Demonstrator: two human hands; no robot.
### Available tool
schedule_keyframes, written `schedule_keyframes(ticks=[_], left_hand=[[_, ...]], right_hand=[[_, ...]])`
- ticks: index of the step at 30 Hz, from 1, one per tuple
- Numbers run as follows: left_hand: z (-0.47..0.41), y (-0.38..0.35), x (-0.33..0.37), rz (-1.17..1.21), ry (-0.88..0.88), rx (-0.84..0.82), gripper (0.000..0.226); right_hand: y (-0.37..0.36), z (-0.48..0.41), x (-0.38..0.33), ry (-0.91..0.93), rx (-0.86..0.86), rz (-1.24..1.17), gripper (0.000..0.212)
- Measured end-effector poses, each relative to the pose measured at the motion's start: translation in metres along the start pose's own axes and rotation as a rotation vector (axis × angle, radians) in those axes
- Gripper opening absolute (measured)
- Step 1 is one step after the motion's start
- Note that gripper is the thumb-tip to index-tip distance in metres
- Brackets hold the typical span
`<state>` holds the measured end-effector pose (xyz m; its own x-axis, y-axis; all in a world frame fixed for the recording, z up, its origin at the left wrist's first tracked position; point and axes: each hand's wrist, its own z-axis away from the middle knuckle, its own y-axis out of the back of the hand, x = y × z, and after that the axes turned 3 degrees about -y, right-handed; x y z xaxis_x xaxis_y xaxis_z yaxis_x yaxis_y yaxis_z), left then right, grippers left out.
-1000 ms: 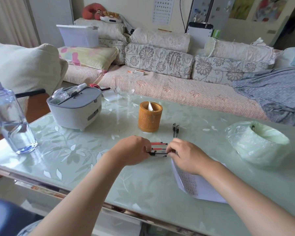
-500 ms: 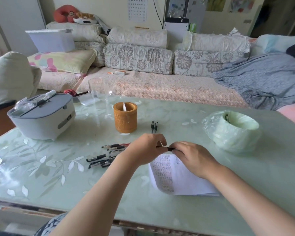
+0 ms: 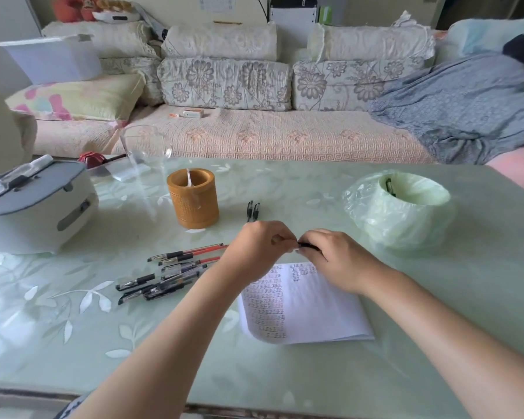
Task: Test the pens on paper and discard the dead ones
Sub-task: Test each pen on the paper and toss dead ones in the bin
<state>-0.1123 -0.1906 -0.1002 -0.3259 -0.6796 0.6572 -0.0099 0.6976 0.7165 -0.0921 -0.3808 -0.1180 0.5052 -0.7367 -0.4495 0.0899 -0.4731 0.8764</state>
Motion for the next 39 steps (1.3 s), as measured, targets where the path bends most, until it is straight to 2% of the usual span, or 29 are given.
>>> schedule_keyframes(ticks=[3,19,24,28,34,39], left_hand=[[0.001,-0.008,-0.005,0.012,-0.016,0.021,0.006],[-0.009,-0.018,-0.019,0.102,0.012,-0.015,0.007],[-0.011,-0.017,-0.021,0.076,-0.012,0.002,0.003],[-0.01,-0.014,-0.032,-0.055,-0.041,-0.018,0.019],[-0.004,-0.016,-0.04,-0.257,-0.108,-0.161,0.025],[-0.004,-0.021,-0.042,-0.383,-0.153,-0.228,0.021]], right_hand=[[-0.005,0.002,0.002,-0.022,0.002,-0.039,0.016],[-0.01,0.002,0.011,-0.08,0.041,0.181,0.02],[-0.01,0.001,0.009,-0.118,-0.008,0.113,0.025],[-0.007,0.003,0.017,-0.197,-0.064,-0.045,0.033],[-0.005,0.001,0.018,-0.298,0.103,-0.42,0.046],[-0.012,0.0,0.01,-0.397,0.11,-0.859,0.019]])
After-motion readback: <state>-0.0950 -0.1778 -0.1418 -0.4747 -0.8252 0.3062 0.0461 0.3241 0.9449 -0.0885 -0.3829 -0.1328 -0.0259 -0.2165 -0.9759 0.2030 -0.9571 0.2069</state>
